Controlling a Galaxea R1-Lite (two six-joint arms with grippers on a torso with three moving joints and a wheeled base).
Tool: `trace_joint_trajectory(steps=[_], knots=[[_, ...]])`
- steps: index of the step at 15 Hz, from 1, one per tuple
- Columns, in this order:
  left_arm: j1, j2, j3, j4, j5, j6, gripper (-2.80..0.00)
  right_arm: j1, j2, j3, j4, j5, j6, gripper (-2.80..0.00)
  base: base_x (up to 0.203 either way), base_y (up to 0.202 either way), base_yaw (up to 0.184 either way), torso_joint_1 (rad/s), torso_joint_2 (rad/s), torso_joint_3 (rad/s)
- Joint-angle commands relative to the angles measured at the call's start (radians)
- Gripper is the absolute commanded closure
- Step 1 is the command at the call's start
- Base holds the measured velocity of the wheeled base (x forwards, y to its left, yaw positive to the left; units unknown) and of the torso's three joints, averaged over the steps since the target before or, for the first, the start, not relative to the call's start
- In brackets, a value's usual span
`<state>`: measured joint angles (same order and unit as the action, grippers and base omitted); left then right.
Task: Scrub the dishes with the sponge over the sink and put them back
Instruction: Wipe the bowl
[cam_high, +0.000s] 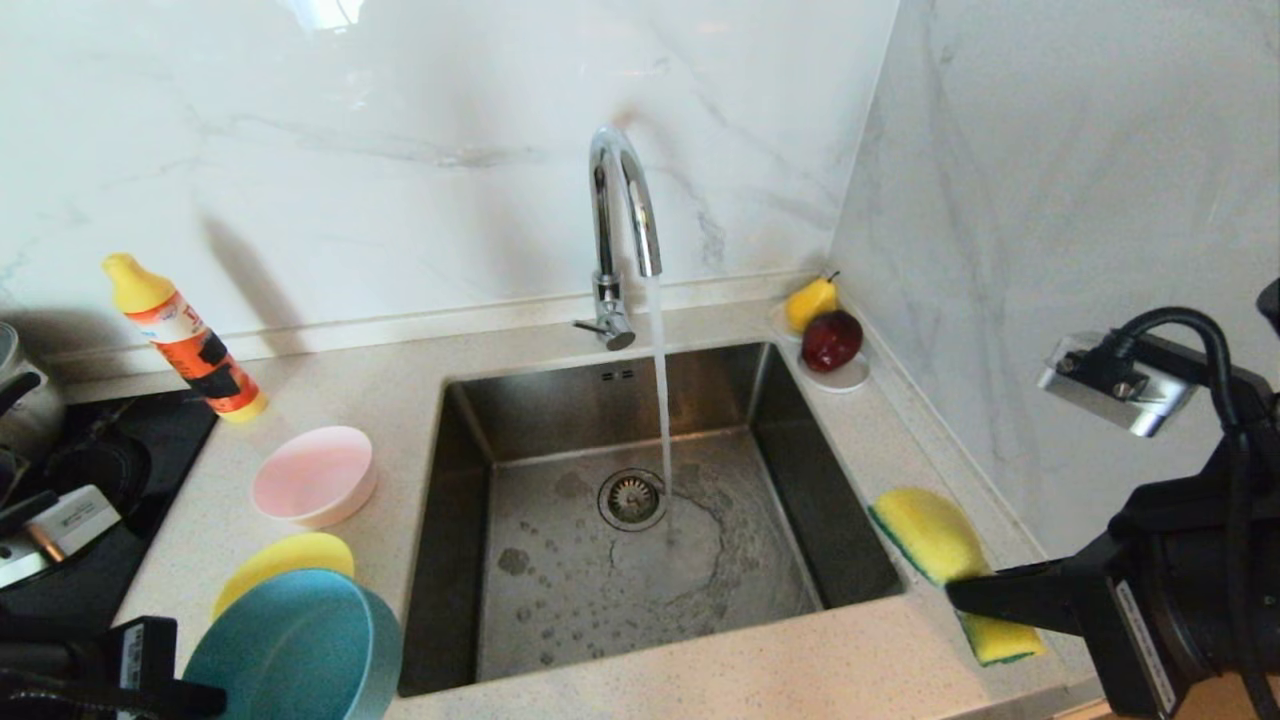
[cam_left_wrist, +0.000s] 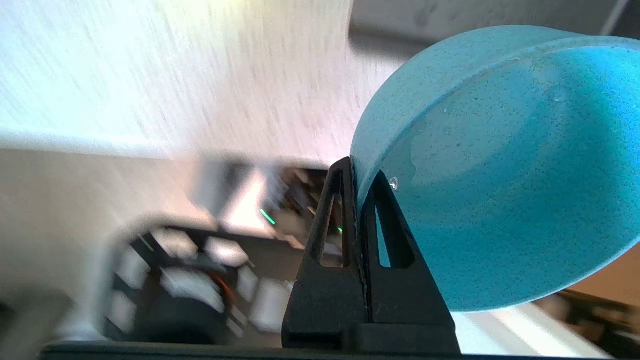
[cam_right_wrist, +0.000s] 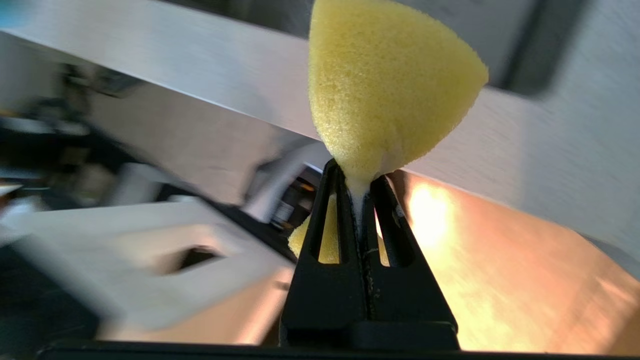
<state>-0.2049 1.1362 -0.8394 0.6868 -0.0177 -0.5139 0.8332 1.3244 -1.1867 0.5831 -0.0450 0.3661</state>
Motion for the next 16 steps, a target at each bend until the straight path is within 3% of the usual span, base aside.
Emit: trace_joint_trajectory(steps=[1, 3, 7, 12, 14, 16], knots=[[-0.033, -0.007, 0.005, -0.083, 0.058, 0.048, 0.00, 0.058, 0.042, -0.089, 0.047, -0.001, 0.012, 0.00, 0.000, 0.000, 0.000, 0.000, 0.00, 0.000], [-0.043, -0.016, 0.040, -0.241, 0.119, 0.152, 0.00, 0.106, 0.079, -0.131, 0.091, 0.003, 0.022, 0.00, 0.000, 0.000, 0.000, 0.000, 0.00, 0.000], [-0.062, -0.123, 0.148, -0.532, 0.122, 0.352, 0.00, 0.162, 0.136, -0.261, 0.129, -0.002, 0.028, 0.00, 0.000, 0.000, 0.000, 0.000, 0.00, 0.000], [-0.073, -0.085, 0.159, -0.700, 0.168, 0.381, 0.00, 0.257, 0.276, -0.444, 0.212, 0.008, 0.084, 0.00, 0.000, 0.000, 0.000, 0.000, 0.00, 0.000], [-0.089, -0.093, 0.158, -0.736, 0.194, 0.439, 0.00, 0.289, 0.323, -0.540, 0.226, 0.008, 0.090, 0.00, 0.000, 0.000, 0.000, 0.000, 0.00, 0.000], [-0.099, -0.092, 0.159, -0.803, 0.196, 0.456, 0.00, 0.311, 0.383, -0.651, 0.273, 0.008, 0.095, 0.00, 0.000, 0.000, 0.000, 0.000, 0.00, 0.000]])
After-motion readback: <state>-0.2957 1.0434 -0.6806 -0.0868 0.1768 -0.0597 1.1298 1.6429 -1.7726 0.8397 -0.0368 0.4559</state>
